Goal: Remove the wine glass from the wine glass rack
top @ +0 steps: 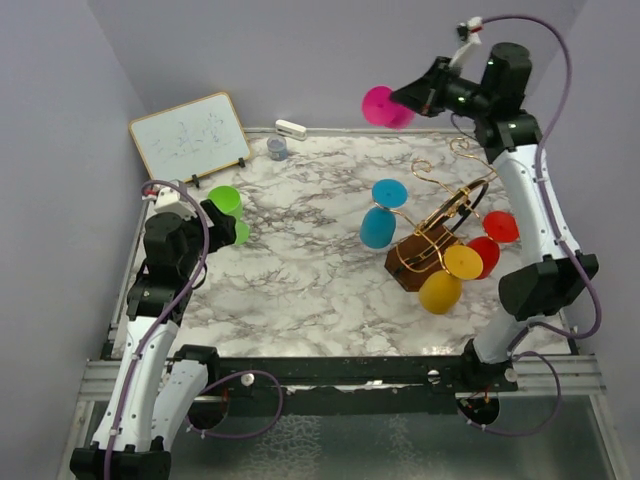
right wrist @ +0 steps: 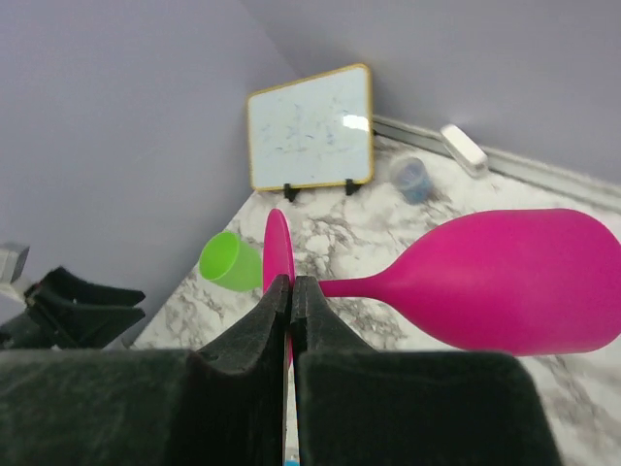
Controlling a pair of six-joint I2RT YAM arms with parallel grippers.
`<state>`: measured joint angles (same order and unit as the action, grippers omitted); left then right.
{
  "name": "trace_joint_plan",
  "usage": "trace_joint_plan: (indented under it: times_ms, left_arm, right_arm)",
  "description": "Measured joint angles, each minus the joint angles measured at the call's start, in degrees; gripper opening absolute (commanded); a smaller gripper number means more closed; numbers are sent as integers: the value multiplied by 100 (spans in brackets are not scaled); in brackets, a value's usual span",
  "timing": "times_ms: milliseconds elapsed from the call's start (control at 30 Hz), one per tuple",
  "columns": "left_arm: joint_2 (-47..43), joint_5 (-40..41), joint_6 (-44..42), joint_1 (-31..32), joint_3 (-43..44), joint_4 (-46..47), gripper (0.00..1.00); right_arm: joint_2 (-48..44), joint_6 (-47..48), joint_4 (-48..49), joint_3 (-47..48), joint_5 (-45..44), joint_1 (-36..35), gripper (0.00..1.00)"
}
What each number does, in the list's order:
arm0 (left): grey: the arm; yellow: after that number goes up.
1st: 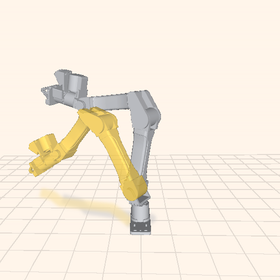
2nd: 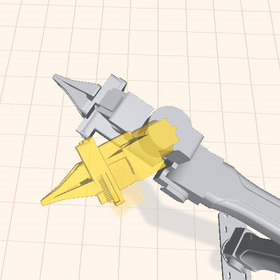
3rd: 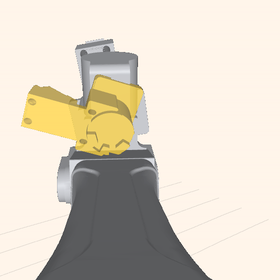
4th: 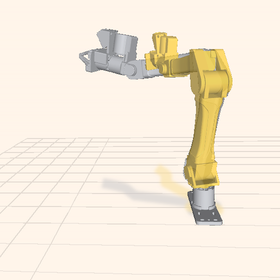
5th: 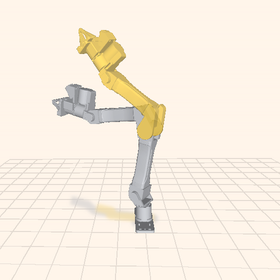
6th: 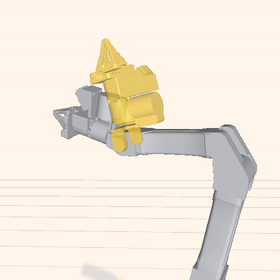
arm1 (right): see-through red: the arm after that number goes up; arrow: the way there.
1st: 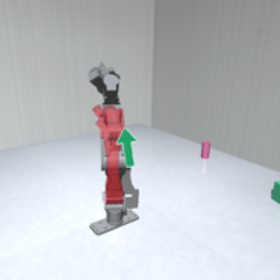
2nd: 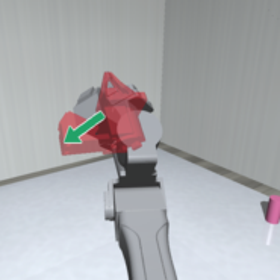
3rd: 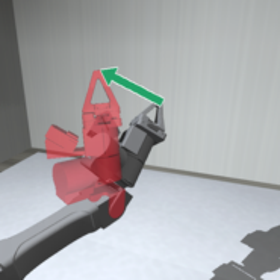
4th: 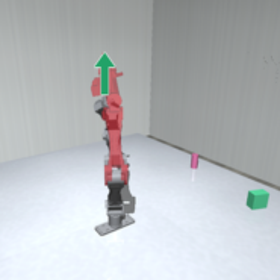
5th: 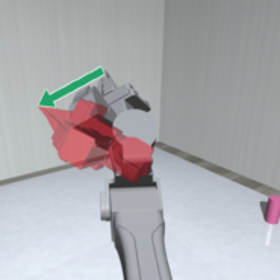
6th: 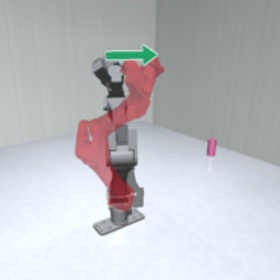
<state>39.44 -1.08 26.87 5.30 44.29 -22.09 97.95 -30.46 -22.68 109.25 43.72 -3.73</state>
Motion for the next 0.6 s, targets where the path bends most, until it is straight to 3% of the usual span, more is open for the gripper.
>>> trace_joint_plan:
  times_ms: [67, 167, 400, 600]
  left_arm:
    - [50, 2, 17, 0, 0, 0, 86]
    - [153, 4, 96, 0, 7, -7, 88]
    - [638, -407, 649, -7, 487, -332, 88]
    - [949, -905, 999, -9, 1294, -850, 85]
  right_arm:
    - [26, 520, -57, 402, -289, -673, 1]
    - [-258, 1379, -55, 352, -898, -1781, 1]
    - [-2282, 3493, 173, -2052, -2430, -4319, 1]
    - [-3565, 4725, 133, -3318, -3482, -5748, 1]
